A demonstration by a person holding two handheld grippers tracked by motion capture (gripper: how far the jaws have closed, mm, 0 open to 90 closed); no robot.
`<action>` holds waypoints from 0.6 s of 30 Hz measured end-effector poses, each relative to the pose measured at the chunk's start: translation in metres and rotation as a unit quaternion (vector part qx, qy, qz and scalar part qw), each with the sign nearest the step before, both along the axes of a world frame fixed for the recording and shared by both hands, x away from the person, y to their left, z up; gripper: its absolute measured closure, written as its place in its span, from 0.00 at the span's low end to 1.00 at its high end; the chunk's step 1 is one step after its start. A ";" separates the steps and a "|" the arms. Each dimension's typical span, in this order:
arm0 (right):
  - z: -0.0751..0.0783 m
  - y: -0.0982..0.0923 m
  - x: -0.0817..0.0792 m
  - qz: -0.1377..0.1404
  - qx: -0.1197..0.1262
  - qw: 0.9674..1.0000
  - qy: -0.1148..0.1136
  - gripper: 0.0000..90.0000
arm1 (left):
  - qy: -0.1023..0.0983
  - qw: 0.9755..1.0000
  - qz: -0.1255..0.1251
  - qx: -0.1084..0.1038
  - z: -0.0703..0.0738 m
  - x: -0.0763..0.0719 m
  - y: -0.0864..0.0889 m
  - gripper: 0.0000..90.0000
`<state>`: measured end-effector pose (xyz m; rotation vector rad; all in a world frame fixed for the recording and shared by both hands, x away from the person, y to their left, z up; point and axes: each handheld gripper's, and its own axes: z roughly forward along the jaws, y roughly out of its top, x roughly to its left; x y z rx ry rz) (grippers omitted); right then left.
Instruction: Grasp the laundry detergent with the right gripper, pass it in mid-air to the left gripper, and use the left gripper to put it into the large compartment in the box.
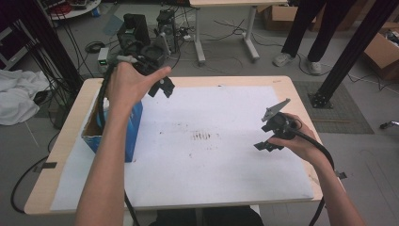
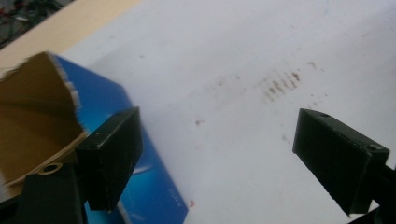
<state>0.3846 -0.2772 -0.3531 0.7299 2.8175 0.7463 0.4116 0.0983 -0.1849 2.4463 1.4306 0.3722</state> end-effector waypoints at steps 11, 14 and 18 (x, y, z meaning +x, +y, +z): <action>0.006 0.003 0.000 -0.005 0.006 1.000 -0.002 0.21 | 0.032 0.999 -0.042 -0.007 -0.067 0.006 -0.027 0.19; 0.007 0.002 0.000 -0.009 0.010 1.000 -0.005 0.21 | 0.042 0.998 -0.050 -0.006 -0.090 0.006 -0.030 0.19; 0.007 0.002 0.000 -0.013 0.007 1.000 -0.003 0.21 | 0.061 0.997 -0.050 -0.002 -0.118 0.006 -0.032 0.19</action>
